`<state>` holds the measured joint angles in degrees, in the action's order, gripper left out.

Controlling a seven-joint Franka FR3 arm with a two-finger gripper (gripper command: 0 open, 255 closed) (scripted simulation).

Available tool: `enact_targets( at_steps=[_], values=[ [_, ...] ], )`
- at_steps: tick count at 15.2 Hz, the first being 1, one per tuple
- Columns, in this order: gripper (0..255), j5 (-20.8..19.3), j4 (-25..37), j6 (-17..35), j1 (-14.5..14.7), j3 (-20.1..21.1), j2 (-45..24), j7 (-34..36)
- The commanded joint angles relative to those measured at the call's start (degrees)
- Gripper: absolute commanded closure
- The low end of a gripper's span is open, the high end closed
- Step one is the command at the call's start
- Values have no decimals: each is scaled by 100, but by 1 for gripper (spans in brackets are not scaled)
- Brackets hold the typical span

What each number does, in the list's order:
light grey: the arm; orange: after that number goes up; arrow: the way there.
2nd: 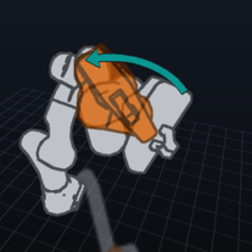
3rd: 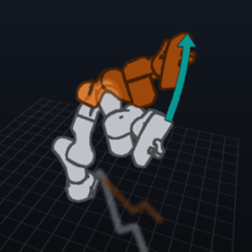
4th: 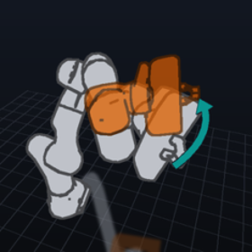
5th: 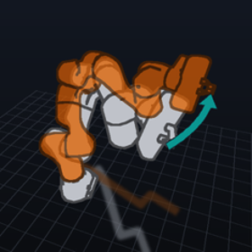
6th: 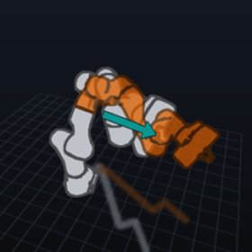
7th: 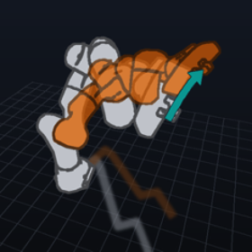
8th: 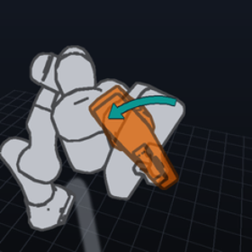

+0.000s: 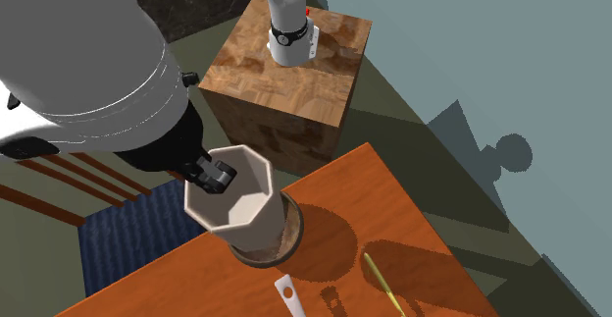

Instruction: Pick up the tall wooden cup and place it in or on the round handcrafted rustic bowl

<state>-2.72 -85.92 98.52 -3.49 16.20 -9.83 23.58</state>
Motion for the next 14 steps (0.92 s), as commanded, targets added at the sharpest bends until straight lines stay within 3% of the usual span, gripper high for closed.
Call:
enact_targets(
  at_steps=[1, 14],
  values=[
    [255, 9, -199, 175, -9, -3, 34, -3],
    [255, 1, -1203, 1178, -32, -18, 34, 6]
  ],
)
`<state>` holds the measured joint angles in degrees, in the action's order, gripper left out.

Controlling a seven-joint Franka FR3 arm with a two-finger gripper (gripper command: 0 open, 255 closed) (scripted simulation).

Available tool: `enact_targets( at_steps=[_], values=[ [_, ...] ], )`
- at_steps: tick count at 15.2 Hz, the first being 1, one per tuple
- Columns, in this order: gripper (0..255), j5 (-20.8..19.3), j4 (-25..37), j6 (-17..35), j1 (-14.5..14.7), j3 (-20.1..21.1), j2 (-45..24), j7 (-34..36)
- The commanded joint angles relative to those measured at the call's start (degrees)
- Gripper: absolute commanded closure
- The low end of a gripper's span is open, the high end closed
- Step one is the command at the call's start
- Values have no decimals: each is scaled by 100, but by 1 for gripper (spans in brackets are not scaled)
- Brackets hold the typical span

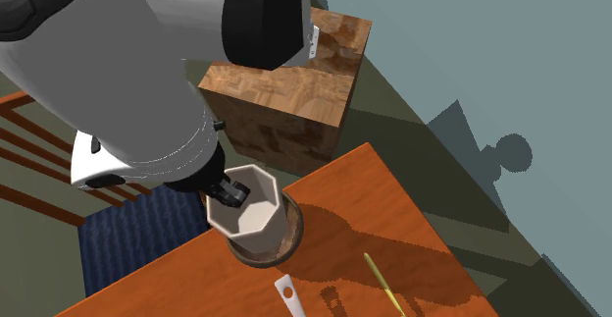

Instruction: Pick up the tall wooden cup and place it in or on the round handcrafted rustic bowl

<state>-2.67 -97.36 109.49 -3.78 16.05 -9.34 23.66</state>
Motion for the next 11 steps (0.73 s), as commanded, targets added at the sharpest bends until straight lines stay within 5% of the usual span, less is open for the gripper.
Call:
enact_targets(
  at_steps=[1, 9, 10, 11],
  values=[
    [255, -12, -173, 214, -3, -5, -32, 3],
    [255, -12, -173, 214, -3, -5, -32, 3],
    [0, -12, -173, 213, -2, -4, -32, 5],
    [0, -12, -173, 213, -2, -4, -31, 5]
  ],
)
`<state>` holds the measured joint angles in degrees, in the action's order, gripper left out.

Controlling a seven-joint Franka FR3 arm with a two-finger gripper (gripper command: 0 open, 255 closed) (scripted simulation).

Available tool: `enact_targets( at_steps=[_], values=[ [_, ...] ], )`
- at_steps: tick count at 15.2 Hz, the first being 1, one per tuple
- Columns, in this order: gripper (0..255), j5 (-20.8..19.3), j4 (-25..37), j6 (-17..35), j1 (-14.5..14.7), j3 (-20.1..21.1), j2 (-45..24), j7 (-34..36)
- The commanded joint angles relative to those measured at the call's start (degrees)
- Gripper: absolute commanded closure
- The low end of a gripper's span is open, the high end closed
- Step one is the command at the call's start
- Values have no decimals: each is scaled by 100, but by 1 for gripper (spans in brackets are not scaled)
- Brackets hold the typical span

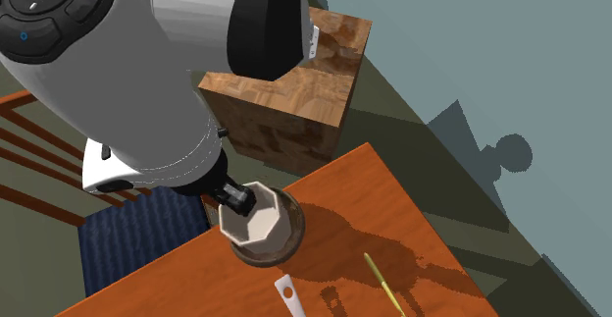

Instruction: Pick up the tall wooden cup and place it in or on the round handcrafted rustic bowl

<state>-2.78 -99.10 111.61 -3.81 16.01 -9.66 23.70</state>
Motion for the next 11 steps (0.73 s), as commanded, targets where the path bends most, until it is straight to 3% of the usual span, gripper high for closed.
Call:
enact_targets(
  at_steps=[1, 4, 8, 11],
  values=[
    [0, 0, 1, 0, 0, 0, 0, 0],
    [0, 0, 1, 1, -1, 0, 0, -1],
    [0, 38, 598, -695, -1, 9, 103, -28],
    [0, 38, 598, -694, 0, 9, 103, -28]
  ],
)
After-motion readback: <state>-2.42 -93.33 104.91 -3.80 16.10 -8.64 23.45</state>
